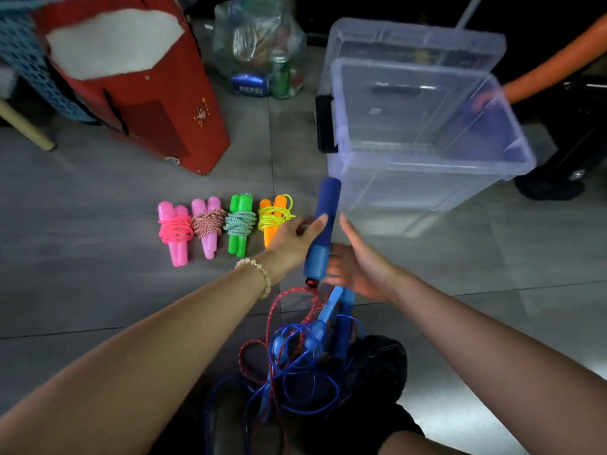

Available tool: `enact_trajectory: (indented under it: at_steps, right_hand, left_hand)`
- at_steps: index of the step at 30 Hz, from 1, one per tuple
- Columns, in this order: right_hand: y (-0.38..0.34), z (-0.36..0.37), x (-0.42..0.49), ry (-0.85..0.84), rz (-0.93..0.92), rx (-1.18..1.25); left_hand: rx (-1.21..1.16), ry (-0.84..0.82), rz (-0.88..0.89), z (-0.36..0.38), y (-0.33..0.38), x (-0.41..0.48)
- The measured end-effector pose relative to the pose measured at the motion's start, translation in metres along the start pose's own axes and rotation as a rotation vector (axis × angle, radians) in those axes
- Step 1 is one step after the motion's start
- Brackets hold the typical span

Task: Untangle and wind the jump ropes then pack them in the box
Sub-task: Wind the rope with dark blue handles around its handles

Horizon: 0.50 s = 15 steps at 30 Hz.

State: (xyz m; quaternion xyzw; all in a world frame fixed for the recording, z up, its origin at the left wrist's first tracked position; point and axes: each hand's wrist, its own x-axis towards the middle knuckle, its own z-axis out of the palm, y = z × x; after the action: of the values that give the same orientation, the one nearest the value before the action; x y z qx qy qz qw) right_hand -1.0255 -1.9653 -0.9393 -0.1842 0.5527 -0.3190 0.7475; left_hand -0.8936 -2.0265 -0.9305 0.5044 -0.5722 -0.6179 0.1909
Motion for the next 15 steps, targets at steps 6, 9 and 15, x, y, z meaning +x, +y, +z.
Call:
enact_trajectory:
  at_steps: [6,9,15]
  right_hand:
    - [-0.036,0.048,-0.087,0.024,-0.131,-0.127]
    - [-0.049,0.065,-0.131,0.138,-0.216,-0.293]
    - [-0.075,0.096,-0.214,0.19,-0.343,-0.234]
  left_hand:
    - [-0.048,0.236,-0.106,-0.022,0.076,-0.032]
    - [0.321,0.31,-0.026,-0.032,0.1,-0.071]
    - [0.909,0.093,0.765,-0.053,0.145,-0.141]
